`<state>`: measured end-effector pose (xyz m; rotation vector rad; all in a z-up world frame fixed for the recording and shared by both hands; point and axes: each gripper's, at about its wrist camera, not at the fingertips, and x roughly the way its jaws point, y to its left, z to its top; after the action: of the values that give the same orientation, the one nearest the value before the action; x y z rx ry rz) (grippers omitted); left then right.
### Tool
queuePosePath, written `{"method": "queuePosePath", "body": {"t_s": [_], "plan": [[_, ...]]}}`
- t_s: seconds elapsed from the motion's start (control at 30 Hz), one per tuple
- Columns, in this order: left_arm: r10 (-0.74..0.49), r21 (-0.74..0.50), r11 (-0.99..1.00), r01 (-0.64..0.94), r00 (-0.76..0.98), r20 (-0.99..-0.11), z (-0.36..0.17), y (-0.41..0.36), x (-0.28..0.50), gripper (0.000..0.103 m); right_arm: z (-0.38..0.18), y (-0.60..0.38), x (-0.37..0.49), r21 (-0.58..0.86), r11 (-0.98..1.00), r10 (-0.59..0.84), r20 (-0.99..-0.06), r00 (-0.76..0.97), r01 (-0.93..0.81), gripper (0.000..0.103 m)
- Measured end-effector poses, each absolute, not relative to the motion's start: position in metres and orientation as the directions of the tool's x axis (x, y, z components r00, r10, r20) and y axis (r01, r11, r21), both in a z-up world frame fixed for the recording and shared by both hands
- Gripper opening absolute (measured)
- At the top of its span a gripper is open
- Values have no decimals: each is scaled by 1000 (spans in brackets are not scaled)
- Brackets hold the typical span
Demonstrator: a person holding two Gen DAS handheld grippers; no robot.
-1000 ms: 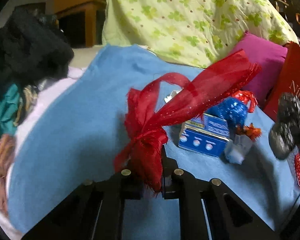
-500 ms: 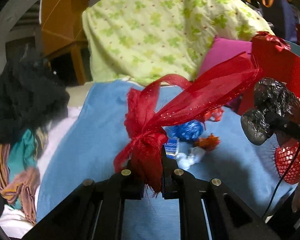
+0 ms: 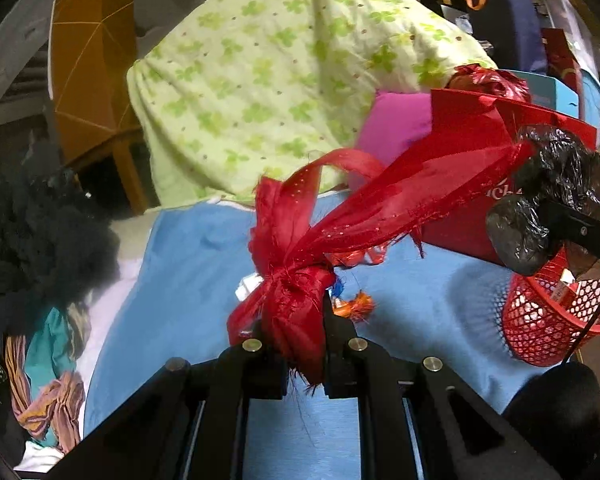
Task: Collect trash
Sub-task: 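Carry the ribbon and black bag over the red basket and open both tools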
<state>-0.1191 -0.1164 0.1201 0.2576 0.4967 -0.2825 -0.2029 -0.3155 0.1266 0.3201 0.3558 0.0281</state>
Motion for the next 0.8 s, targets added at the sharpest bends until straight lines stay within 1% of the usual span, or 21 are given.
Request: {"method": "queuePosePath", "body": {"t_s": [0.33,0.8], "plan": [[-262,187,901,391,835,-485,131,-150,-134,13,138,-334,-229,312,947,28,-321,947,77,39],[-355,197,844,499,795,-492,137,-198,-149,13,135,-379,-256,342,921,-73,-321,944,188,40]]}}
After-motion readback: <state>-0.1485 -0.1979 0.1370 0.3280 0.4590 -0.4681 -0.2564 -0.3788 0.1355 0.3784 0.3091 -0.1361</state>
